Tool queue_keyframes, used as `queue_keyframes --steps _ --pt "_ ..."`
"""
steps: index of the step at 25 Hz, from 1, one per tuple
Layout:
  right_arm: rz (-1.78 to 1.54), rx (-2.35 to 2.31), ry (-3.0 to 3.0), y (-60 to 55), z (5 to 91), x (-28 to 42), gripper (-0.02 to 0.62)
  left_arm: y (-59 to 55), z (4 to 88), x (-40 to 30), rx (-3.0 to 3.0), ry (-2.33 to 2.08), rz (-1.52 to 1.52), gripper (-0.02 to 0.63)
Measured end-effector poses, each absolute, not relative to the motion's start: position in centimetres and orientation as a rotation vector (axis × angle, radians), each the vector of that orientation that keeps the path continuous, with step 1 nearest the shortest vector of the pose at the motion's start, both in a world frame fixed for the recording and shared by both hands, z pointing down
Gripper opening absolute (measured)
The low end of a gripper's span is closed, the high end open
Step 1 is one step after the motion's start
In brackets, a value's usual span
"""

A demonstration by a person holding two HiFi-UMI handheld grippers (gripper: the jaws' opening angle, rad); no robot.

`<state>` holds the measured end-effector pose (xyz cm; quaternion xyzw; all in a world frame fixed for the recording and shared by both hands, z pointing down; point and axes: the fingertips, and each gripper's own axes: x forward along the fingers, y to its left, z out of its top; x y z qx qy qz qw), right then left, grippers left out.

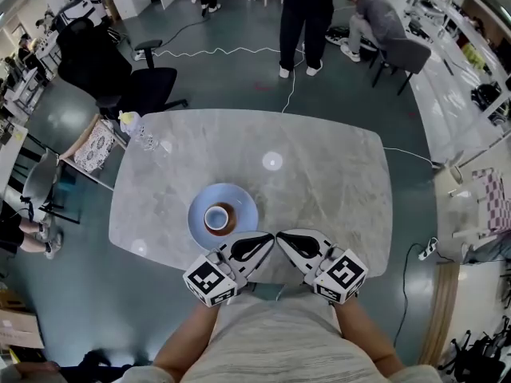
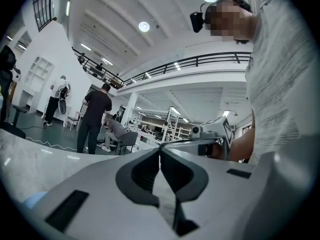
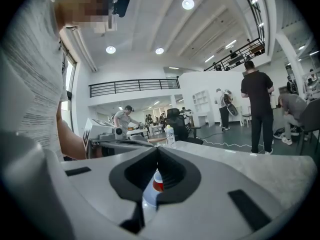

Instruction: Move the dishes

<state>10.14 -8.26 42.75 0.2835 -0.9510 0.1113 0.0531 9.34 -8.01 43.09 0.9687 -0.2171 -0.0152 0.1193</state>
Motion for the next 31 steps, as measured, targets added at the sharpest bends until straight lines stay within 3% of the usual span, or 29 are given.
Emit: queue_keyframes --steps 31 --pt "0.178 0.887 -2.955 -7.0 38.0 12.6 0.017 -7.0 38.1 11.9 2.917 -0.582 -0.127 0.020"
